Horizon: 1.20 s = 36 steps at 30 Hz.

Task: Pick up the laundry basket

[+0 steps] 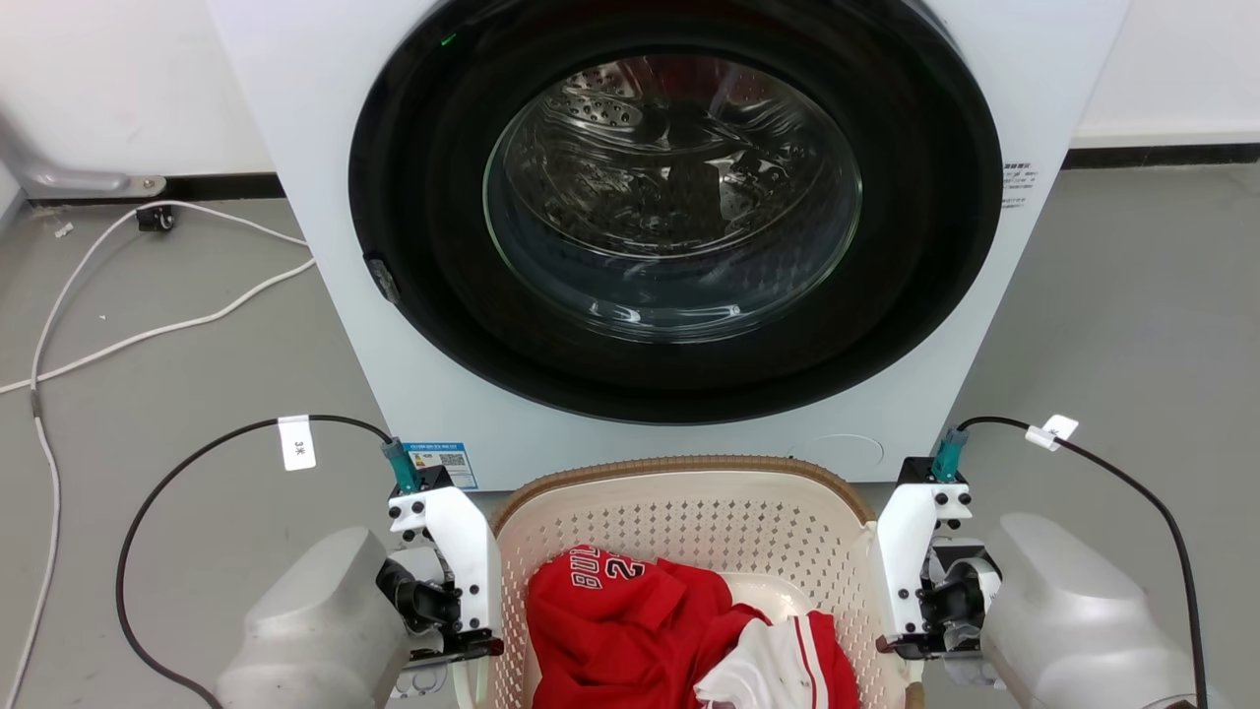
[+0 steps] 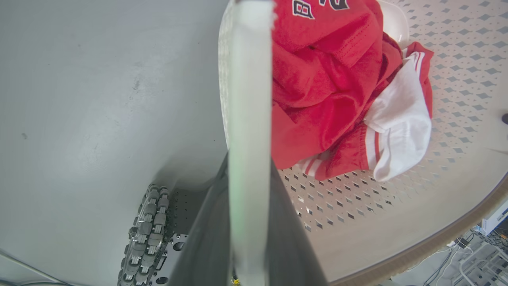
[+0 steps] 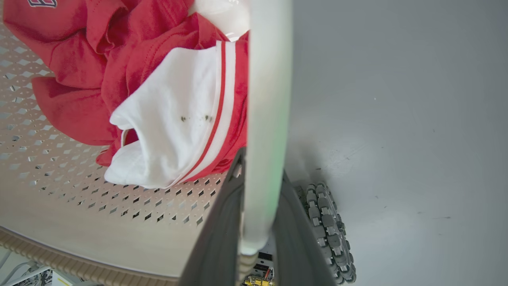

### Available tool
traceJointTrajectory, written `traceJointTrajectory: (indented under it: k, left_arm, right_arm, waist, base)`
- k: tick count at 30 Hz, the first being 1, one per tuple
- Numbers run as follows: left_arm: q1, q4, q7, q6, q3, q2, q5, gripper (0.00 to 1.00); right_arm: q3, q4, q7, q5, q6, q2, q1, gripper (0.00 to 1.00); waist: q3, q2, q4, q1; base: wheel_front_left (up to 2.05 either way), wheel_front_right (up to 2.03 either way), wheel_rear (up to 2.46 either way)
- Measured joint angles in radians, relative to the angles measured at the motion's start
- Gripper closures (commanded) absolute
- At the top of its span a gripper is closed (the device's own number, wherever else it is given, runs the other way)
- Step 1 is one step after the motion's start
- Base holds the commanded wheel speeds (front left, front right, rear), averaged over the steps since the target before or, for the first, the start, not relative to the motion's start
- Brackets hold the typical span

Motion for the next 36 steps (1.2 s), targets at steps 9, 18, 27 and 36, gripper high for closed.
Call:
traceJointTrajectory:
  k: [9, 18, 27, 36]
  left_arm:
    - [0.002, 0.002, -0.003, 0.0, -0.009, -0.001, -0.005, 1.0]
    - [0.008, 0.002, -0.008, 0.0, -0.016, -0.002, -0.012, 1.0]
    - [0.008, 0.002, -0.014, 0.0, -0.022, -0.001, -0.014, 1.0]
    - [0.008, 0.0, -0.023, 0.0, -0.03, 0.001, -0.02, 1.0]
  right_arm:
    - [0.01, 0.003, -0.002, 0.003, 0.0, 0.0, 0.0, 1.0]
    - [0.014, 0.006, -0.007, 0.006, 0.0, 0.0, 0.0, 1.0]
    - [0.017, 0.007, -0.012, 0.014, 0.0, 0.0, 0.0, 1.0]
    - [0.024, 0.008, -0.014, 0.024, 0.0, 0.0, 0.0, 1.0]
  waist:
    - [-0.017, 0.0, 0.004, 0.0001]
    - [-0.02, 0.0, 0.004, 0.0001]
    - [-0.017, 0.0, 0.007, 0.0001]
    - [-0.015, 0.0, 0.006, 0.0002]
  base:
    - [0.0, 0.0, 0.0]
    - [0.0, 0.0, 0.0]
    - [0.0, 0.0, 0.0]
    - [0.0, 0.0, 0.0]
